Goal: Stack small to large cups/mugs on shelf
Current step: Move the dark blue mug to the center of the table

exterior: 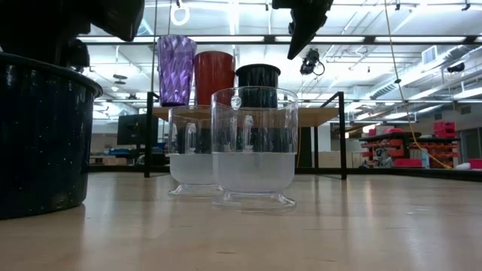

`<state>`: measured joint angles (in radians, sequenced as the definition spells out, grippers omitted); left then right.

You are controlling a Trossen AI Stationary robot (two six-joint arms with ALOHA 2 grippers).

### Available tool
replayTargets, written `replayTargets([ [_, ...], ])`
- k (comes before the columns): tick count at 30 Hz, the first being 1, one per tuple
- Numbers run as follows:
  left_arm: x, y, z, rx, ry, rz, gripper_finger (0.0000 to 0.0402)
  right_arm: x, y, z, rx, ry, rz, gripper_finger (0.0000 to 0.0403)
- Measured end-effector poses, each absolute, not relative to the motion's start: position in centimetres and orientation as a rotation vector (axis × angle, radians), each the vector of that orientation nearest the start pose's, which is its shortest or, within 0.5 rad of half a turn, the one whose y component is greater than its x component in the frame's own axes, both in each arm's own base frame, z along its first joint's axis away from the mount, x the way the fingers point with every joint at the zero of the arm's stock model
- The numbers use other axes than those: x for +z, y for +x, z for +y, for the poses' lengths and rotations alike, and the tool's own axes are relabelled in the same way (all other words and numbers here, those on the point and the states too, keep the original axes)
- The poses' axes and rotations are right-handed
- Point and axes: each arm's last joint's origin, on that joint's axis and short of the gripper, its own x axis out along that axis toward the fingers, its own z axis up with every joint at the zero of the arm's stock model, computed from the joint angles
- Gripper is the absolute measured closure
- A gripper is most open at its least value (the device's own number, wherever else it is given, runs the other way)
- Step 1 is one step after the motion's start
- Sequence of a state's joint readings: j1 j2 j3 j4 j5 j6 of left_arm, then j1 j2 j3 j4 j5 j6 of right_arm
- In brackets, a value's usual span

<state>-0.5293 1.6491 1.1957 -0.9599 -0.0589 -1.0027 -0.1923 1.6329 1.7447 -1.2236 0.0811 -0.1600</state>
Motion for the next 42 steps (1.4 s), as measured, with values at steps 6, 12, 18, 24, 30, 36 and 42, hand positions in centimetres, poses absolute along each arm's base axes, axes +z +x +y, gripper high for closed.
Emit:
replayTargets([
  [6, 21.2, 26.4, -15.3, 0.29, -0.375, 1.409, 0.0363, 36.7, 31.0, -6.2, -0.154, -0.081, 1.129, 0.0293],
  [12, 21.4, 26.2, -15.2, 0.244, -0.321, 1.417, 0.037, 36.7, 31.0, -6.2, -0.155, -0.073, 1.13, 0.0293],
  [18, 21.7, 25.8, -14.8, 0.087, -0.107, 1.467, 0.037, 36.7, 31.0, -5.9, -0.104, -0.047, 1.123, 0.0293],
  [24, 21.7, 26.1, -14.3, -0.136, 0.148, 1.457, 0.0363, 36.7, 31.3, -4.5, -0.061, -0.074, 1.122, 0.0293],
  [30, 21.7, 26.5, -13.5, -0.331, 0.381, 1.435, 0.0368, 36.7, 31.4, -3.1, -0.02, -0.1, 1.121, 0.0293],
  [36, 21.6, 27.0, -12.7, -0.504, 0.584, 1.387, 0.0358, 36.7, 31.5, -2.4, -0.003, -0.108, 1.119, 0.0293],
  [42, 21.7, 27.3, -12.3, -0.561, 0.779, 1.344, 0.0357, 36.7, 31.5, -1.7, 0.016, -0.12, 1.118, 0.0293],
])
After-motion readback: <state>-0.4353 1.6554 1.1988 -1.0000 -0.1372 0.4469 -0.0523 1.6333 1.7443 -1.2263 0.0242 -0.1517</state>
